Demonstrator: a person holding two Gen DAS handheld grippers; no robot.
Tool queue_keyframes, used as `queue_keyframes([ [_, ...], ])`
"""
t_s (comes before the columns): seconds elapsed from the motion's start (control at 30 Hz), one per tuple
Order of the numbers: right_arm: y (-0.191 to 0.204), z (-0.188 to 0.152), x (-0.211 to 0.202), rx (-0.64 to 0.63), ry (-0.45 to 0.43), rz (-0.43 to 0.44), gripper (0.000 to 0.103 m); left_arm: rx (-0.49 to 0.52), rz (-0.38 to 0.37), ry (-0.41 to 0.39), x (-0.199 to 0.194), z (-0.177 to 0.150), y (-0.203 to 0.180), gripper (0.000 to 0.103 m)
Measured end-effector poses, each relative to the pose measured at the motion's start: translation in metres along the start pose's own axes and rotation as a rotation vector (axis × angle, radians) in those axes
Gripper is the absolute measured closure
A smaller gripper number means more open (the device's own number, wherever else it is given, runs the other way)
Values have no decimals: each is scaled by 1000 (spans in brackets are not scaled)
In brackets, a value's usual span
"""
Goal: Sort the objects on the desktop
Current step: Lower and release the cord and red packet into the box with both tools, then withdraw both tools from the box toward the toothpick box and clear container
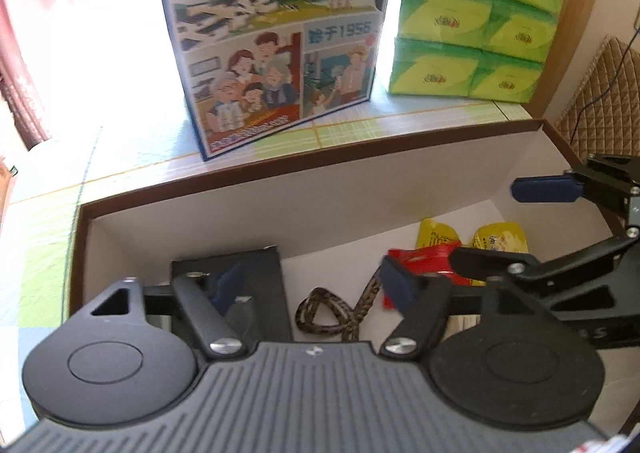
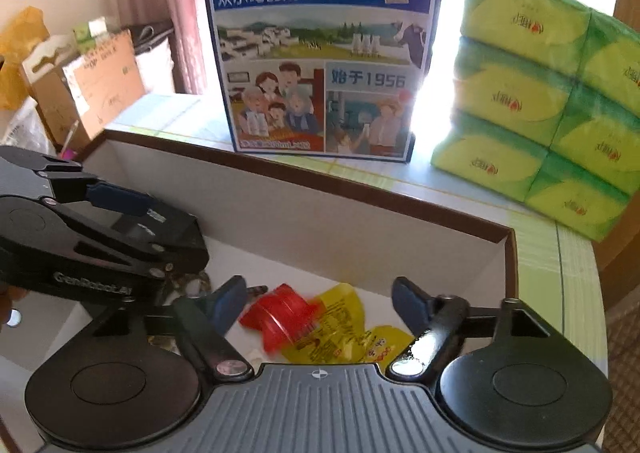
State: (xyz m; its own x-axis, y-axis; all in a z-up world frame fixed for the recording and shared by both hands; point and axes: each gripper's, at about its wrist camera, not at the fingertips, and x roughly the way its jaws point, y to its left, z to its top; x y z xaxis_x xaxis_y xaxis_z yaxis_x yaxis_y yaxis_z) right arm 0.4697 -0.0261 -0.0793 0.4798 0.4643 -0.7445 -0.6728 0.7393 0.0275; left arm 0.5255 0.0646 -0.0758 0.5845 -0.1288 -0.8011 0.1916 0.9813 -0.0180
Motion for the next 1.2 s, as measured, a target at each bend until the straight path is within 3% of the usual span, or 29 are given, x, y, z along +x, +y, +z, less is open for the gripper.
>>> queue_keyframes([
  [0.1,1,-4,-12,8,-22,5,9,-22,-3,-4,-11,-5,6,22],
  [0.23,4,-11,-27,14,-20,3,2,-28,21,-17,-27,-13,8,17],
  [0.43,9,-23,-52,55,-24,-13,2,-5,94,-58,-58,-26,3,3],
  [0.77,25,-46,-98,69,-69,-91,2,-65,94,-74,-110,-52,-1,1],
  [1.2,40,-75,-156,150,-99,-81,2,-85,84,-104,-169,-91,-24,1],
])
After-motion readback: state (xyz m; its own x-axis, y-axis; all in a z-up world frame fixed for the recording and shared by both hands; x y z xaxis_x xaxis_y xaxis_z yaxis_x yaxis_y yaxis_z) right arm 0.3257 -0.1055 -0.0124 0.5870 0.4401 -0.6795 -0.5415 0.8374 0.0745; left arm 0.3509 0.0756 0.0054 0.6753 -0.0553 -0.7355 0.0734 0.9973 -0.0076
